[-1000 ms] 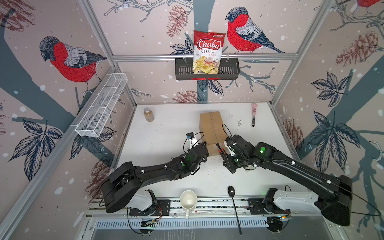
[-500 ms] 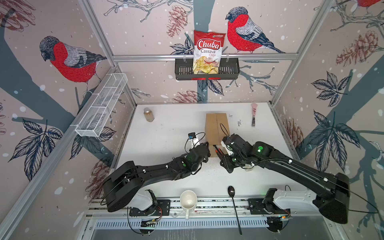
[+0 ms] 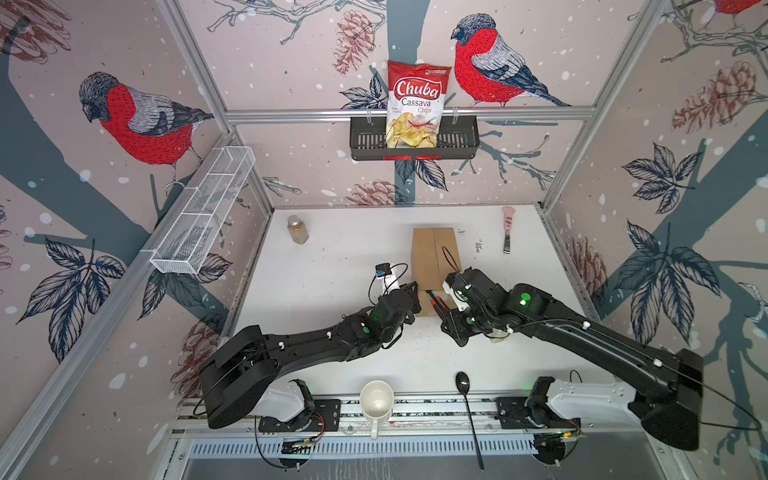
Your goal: Unpack the express box
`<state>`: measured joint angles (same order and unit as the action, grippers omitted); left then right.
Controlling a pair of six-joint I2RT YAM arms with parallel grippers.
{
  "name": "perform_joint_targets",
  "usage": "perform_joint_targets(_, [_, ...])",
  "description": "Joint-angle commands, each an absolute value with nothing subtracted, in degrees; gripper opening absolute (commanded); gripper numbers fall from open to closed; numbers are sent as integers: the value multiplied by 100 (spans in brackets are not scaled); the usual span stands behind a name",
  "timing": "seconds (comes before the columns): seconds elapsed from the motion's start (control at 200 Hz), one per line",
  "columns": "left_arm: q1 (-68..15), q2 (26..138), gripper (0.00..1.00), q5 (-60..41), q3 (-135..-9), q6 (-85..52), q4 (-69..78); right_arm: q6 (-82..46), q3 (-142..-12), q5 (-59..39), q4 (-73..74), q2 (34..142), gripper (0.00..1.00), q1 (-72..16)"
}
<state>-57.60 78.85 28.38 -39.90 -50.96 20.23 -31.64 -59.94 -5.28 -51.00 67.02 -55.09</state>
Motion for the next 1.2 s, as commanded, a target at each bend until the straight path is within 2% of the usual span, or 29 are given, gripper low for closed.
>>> perform_joint_targets(0.0, [-5709, 7805, 32, 2937, -4091, -4933, 2026, -3240, -5862, -444, -5219, 6507, 1, -5519])
perform_joint_targets(0.515, [-5710, 8026, 35, 2585, -4663, -4776, 1738, -3590, -5256, -369, -5586, 5696, 1, -5720])
perform_joint_targets(0.585, [-5760, 8109, 40, 2578, -4806, -4728, 1643, -3697, -5195, -341, -5674, 5557, 1, -5754])
perform_joint_targets(0.715, [-5816, 8238, 57, 2444, -5023, -4618, 1565, -3864, -5096, -229, -5808, 5297, 1, -5791])
perform_joint_targets(0.836, [-5871, 8355, 66, 2254, -5370, -4364, 1345, -3937, -5022, -209, -5836, 5161, 1, -5798])
perform_joint_targets(1.046, [-5879, 8758, 67, 1466, -6497, -3591, 570, -3907, -5005, -174, -5814, 5127, 1, -5803])
perform_joint_targets(1.196, [-6046, 8981, 67, 1167, -6676, -3334, 566, -3876, -5042, -132, -5758, 5142, 1, -5806])
